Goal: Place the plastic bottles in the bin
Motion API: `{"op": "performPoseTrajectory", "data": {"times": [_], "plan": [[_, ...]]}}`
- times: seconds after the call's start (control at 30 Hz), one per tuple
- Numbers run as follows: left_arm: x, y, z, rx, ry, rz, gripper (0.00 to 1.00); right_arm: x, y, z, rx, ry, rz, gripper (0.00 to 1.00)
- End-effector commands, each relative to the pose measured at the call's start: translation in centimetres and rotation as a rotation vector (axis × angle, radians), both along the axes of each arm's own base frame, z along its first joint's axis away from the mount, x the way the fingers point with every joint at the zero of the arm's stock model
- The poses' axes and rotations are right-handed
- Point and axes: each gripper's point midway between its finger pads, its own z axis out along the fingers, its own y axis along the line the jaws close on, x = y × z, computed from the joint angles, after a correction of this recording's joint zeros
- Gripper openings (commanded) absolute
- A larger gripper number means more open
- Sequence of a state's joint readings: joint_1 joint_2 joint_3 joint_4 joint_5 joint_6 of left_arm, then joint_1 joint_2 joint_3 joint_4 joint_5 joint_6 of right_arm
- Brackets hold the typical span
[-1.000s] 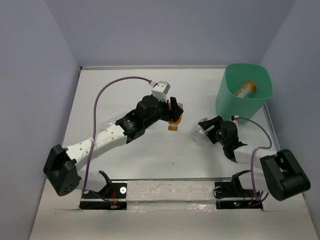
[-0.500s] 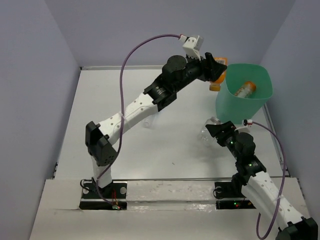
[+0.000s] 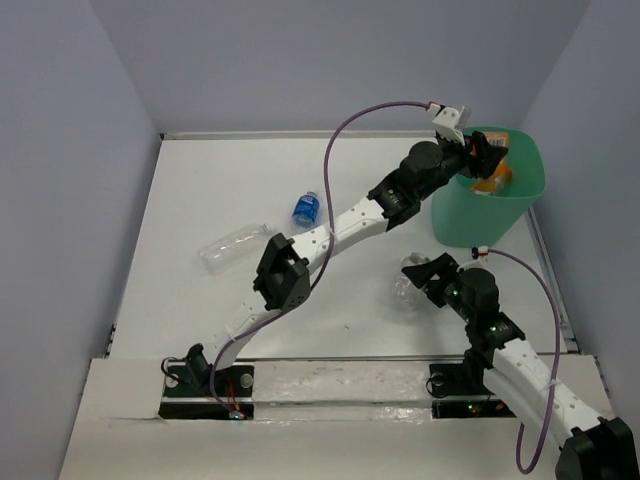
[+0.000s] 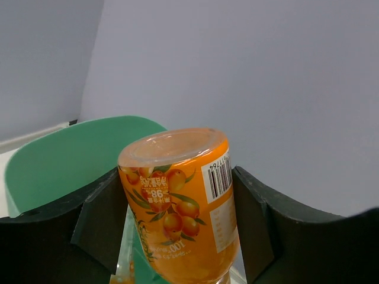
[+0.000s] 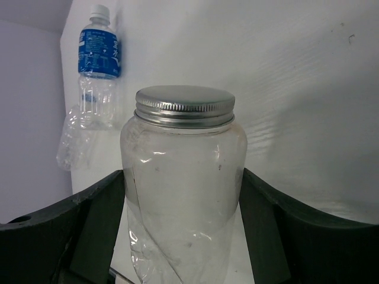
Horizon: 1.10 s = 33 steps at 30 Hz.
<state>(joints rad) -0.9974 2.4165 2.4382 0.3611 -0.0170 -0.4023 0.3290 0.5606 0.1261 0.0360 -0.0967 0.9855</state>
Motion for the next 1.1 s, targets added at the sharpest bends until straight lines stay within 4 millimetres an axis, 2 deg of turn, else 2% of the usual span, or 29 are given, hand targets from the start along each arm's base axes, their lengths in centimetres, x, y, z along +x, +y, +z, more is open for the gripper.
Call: {"op": "performPoseTrajectory", "data": {"times": [0.0, 0.07, 0.1, 0.17, 0.27, 0.4, 0.43, 0.47, 0.5, 0.53, 0.57, 0.6, 0.63, 0.67, 0.7, 0.73, 0.77, 0.8, 0.83, 0.87, 0.9, 0.93, 0.97, 1.0, 1.03, 1.07], "plan": [[-0.5, 2.8, 9.8, -0.260, -0.144, 0.087, 0.62, 0.5, 0.8, 3.2, 0.026, -0.111, 0.037, 0.36], [-0.1, 2.6, 9.1, -0.261, -0.150, 0.099, 0.75, 0.4, 0.7, 3.5, 0.020, -0.121, 0.040, 0.36], [0.0, 2.6, 8.8, -0.260, -0.154, 0.101, 0.88, 0.4, 0.7, 3.8, 0.016, -0.130, 0.044, 0.36], [0.0, 2.6, 8.9, -0.260, -0.164, 0.101, 0.98, 0.4, 0.7, 4.2, 0.010, -0.134, 0.046, 0.36], [-0.2, 2.9, 9.6, -0.251, -0.189, 0.109, 0.99, 0.6, 0.7, 4.9, 0.001, -0.150, 0.048, 0.36], [-1.3, 5.6, 13.7, -0.228, -0.261, 0.129, 0.99, 0.8, 0.6, 6.0, -0.022, -0.169, 0.053, 0.36], [-0.9, 6.1, 13.1, -0.189, -0.257, 0.135, 0.99, 0.9, 0.7, 7.2, -0.019, -0.196, 0.054, 0.36], [-2.0, 8.3, 15.9, -0.179, -0.291, 0.149, 0.99, 0.7, 0.6, 7.4, -0.034, -0.195, 0.061, 0.36], [-2.2, 9.5, 16.4, -0.159, -0.294, 0.161, 0.99, 0.7, 0.4, 7.8, -0.046, -0.197, 0.057, 0.36], [-1.3, 9.7, 13.1, -0.070, -0.253, 0.173, 0.99, 0.8, 0.3, 9.6, -0.050, -0.233, 0.052, 0.36], [-2.8, 13.1, 16.0, -0.086, -0.262, 0.202, 0.99, 0.6, -0.1, 10.4, -0.076, -0.251, 0.050, 0.36], [-1.4, 12.4, 11.7, -0.009, -0.213, 0.217, 0.99, 0.7, -0.2, 11.9, -0.068, -0.286, 0.040, 0.36], [-2.5, 15.0, 9.8, 0.033, -0.165, 0.229, 0.99, 0.7, -0.6, 12.7, -0.097, -0.302, 0.031, 0.36], [-2.8, 16.5, 8.4, 0.058, -0.134, 0.246, 0.99, 0.6, -0.7, 13.8, -0.104, -0.327, 0.028, 0.36], [-3.9, 20.4, 10.4, 0.022, -0.129, 0.300, 0.99, 0.7, -0.9, 16.5, -0.119, -0.386, 0.027, 0.36], [-3.9, 21.6, 4.9, 0.106, -0.048, 0.322, 0.99, 0.8, -1.2, 17.4, -0.138, -0.399, 0.017, 0.35], [-4.3, 23.1, 2.8, 0.142, -0.005, 0.349, 0.99, 0.9, -1.4, 18.6, -0.154, -0.420, 0.011, 0.35], [-4.4, 25.1, 1.6, 0.147, 0.038, 0.398, 0.99, 1.1, -1.7, 19.7, -0.197, -0.451, 0.008, 0.35], [-5.2, 27.9, -0.7, 0.150, 0.103, 0.424, 0.99, 1.6, -2.3, 22.0, -0.218, -0.483, -0.029, 0.35], [-5.5, 29.1, -2.0, 0.162, 0.137, 0.439, 0.99, 2.0, -2.9, 23.1, -0.244, -0.500, -0.058, 0.35], [-5.9, 31.6, -2.9, 0.185, 0.173, 0.475, 0.99, 2.0, -3.5, 26.1, -0.282, -0.563, -0.084, 0.34], [-6.2, 32.6, -4.3, 0.211, 0.208, 0.493, 0.99, 2.5, -4.0, 27.2, -0.313, -0.576, -0.108, 0.34], [-6.6, 34.0, -7.9, 0.299, 0.271, 0.522, 0.99, 3.8, -4.8, 27.8, -0.365, -0.562, -0.159, 0.34], [-7.0, 35.2, -8.4, 0.315, 0.284, 0.545, 0.99, 4.5, -5.6, 28.7, -0.444, -0.576, -0.183, 0.34], [-7.1, 36.2, -9.6, 0.350, 0.306, 0.575, 0.99, 4.9, -7.4, 31.7, -0.484, -0.603, -0.285, 0.34], [-7.5, 37.5, -12.0, 0.413, 0.351, 0.613, 0.99, 6.8, -7.8, 31.3, -0.549, -0.561, -0.316, 0.34]]}}
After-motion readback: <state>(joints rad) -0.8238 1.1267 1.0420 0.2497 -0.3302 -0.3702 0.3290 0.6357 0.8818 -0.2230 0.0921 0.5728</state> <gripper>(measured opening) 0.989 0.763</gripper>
